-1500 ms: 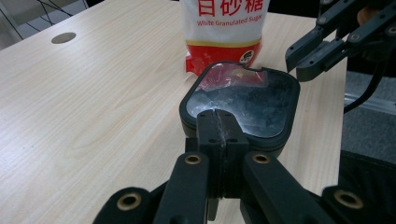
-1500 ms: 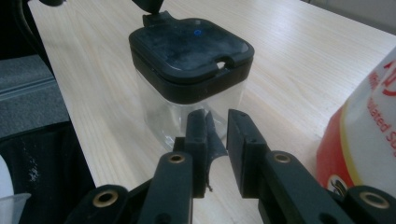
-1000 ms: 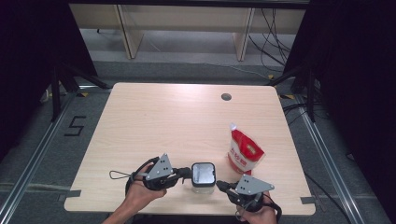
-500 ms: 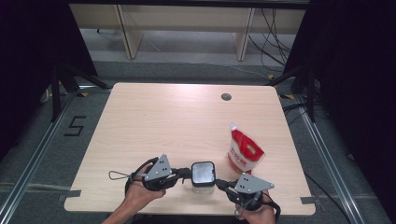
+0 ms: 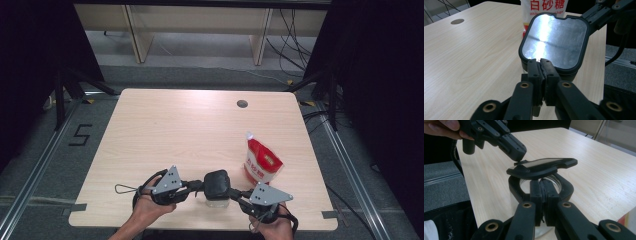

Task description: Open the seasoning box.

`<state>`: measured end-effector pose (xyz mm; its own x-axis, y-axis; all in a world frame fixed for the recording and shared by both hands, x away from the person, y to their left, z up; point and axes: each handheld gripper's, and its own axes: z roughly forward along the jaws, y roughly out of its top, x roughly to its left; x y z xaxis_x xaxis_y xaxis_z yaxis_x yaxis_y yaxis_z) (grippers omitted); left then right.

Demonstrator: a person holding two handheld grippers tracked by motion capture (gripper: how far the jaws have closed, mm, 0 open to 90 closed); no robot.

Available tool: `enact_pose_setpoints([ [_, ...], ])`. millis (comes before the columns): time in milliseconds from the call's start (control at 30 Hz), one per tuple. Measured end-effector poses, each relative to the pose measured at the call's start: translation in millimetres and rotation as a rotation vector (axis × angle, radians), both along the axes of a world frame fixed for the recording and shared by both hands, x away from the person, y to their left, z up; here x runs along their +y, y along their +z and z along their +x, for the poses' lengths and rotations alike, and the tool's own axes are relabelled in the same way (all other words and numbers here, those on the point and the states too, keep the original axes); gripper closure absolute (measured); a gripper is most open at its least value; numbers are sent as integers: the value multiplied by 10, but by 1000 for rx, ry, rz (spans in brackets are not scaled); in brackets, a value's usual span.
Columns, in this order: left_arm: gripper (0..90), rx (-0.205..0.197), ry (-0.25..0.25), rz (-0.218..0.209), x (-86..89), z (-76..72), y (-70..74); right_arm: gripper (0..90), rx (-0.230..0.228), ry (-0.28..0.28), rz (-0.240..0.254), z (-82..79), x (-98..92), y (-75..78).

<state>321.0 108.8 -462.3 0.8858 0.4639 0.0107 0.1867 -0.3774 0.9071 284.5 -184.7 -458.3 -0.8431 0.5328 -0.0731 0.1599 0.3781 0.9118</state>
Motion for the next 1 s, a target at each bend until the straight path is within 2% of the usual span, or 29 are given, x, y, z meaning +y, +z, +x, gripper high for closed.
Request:
enact_pose_setpoints([
  [33,805,-3,7,17,24,0,9,883,0,-7,-5,3,-2,11],
  [100,735,-6,-20,0,69,-2,15,882,-1,6,-4,22,8,28],
  [167,640,6,-23,-15,84,-16,12,882,-8,8,-19,28,12,50],
  [200,577,-8,-51,15,127,-21,-12,881,-5,-4,-24,23,12,58],
  [233,537,-13,-43,35,140,-30,-40,879,-16,11,-32,37,13,68],
  [267,510,-13,-43,35,140,-30,-40,879,-16,11,-32,37,13,68],
  [300,487,0,-43,53,142,-29,-125,879,-17,7,-22,38,32,80],
  [367,459,10,-45,70,110,-12,-221,878,-23,11,-24,32,41,98],
  [467,429,47,-43,96,39,27,-377,872,-29,18,-39,27,61,136],
  [533,432,65,-53,115,9,41,-446,872,-38,22,-35,27,85,151],
  [600,450,50,-62,132,6,54,-460,872,-39,22,-42,24,89,164],
  [667,528,55,-67,124,-1,60,-478,872,-50,24,-45,29,107,188],
  [700,561,46,-67,116,5,61,-481,872,-34,21,-40,22,117,194],
  [733,602,40,-71,119,9,63,-481,872,-50,24,-37,27,129,199],
  [800,671,28,-56,134,11,51,-490,872,-43,32,-44,22,145,223],
  [833,692,25,-52,135,14,52,-489,871,-58,34,-44,30,154,225],
  [900,734,32,-54,136,26,66,-484,872,-52,36,-46,24,172,246],
  [967,735,34,-53,129,23,63,-490,872,-51,36,-38,19,190,248],
  [1000,739,33,-50,129,19,58,-491,871,-61,44,-50,22,207,271],
])
